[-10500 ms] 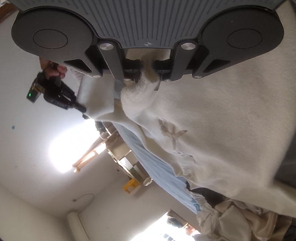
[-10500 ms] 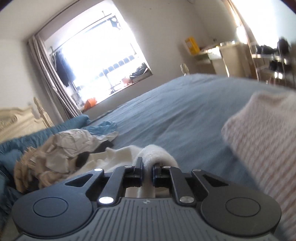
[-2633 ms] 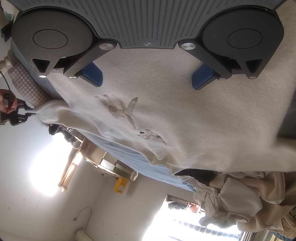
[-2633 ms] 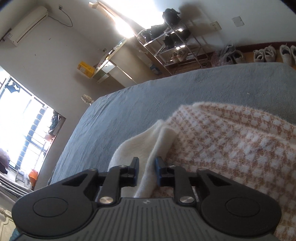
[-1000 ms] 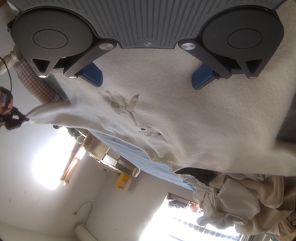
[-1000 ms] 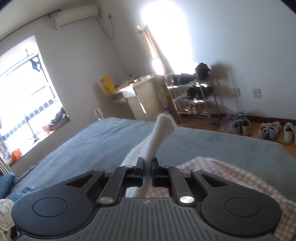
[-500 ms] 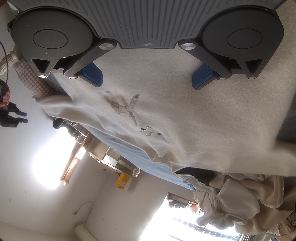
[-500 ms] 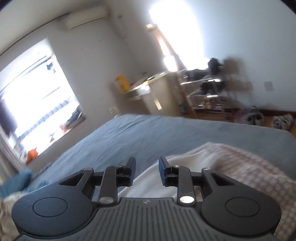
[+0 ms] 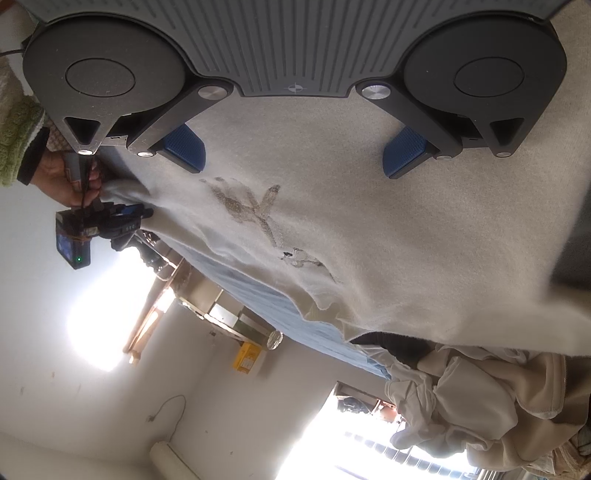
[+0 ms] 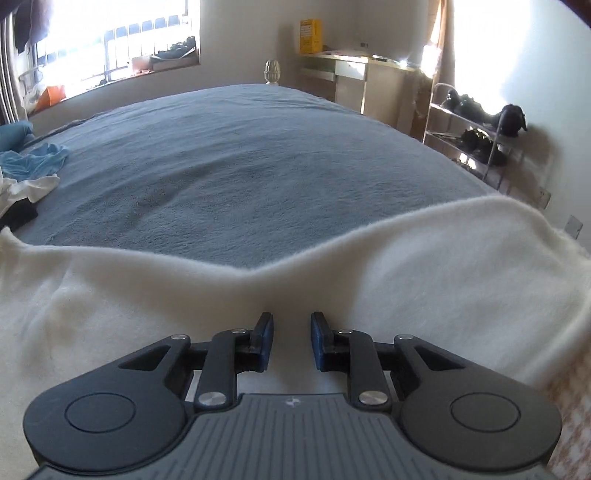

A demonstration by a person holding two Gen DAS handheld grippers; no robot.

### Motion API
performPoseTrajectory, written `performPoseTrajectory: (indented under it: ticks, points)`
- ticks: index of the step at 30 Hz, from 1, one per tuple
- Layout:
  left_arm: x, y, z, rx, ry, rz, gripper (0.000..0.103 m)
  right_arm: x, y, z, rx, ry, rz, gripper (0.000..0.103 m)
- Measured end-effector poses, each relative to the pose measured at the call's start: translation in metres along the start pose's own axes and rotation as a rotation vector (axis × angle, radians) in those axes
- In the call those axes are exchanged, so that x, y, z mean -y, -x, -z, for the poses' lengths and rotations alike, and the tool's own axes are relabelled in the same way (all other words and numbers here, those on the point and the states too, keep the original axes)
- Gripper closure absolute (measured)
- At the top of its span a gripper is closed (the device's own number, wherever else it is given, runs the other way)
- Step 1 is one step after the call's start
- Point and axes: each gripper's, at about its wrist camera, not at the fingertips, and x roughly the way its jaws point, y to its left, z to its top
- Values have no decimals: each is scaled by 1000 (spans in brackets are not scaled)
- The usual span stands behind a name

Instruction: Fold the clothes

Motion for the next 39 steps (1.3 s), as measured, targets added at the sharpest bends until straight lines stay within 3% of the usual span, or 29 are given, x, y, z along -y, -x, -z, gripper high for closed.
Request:
performPoseTrajectory:
  ticks: [5,8,10,12,13,16,18,20,22,23,25,27,28,32,34,36,39]
  points:
    - [-1,1,0,3,4,4,0,-86,8,-3,-16,195,-312,77]
    - [-1,2,0,4,7,7,0,-121,-23,-4,-64,275,-309,79]
    - [-1,2,0,4,8,8,0,-107,-45,-23,-62,176,-259,79]
    - [-1,2,0,5,10,10,0,-92,-56,-44,-71,87,-154,80]
    - [-1,2,0,5,11,11,0,-87,-59,-53,-78,59,-118,76]
    - [-2,3,0,7,15,13,0,-104,-33,-65,-63,73,-241,76]
    - [-2,3,0,8,15,13,0,-149,-9,-58,-63,226,-378,76]
    - [-2,3,0,9,15,12,0,-193,-6,-42,-124,345,-490,77]
    - [-2,3,0,10,16,13,0,-228,-25,-32,-178,413,-485,78]
    - [-2,3,0,10,17,14,0,-238,-39,-32,-166,434,-428,78]
    - [-2,4,0,11,19,16,0,-239,-68,-51,-131,322,-345,79]
    - [-2,4,0,12,23,19,0,-232,-76,-72,-121,182,-300,82]
    - [-3,4,0,13,25,20,0,-233,-70,-75,-108,173,-294,79]
    - [-4,5,0,17,31,22,0,-271,-7,-58,-71,339,-513,78]
    - [-5,5,0,18,34,23,0,-298,16,-38,-117,447,-648,79]
    - [-5,5,-1,20,38,25,0,-332,21,-17,-180,552,-727,79]
    - [-5,5,-1,21,40,26,0,-374,-12,-14,-172,608,-640,80]
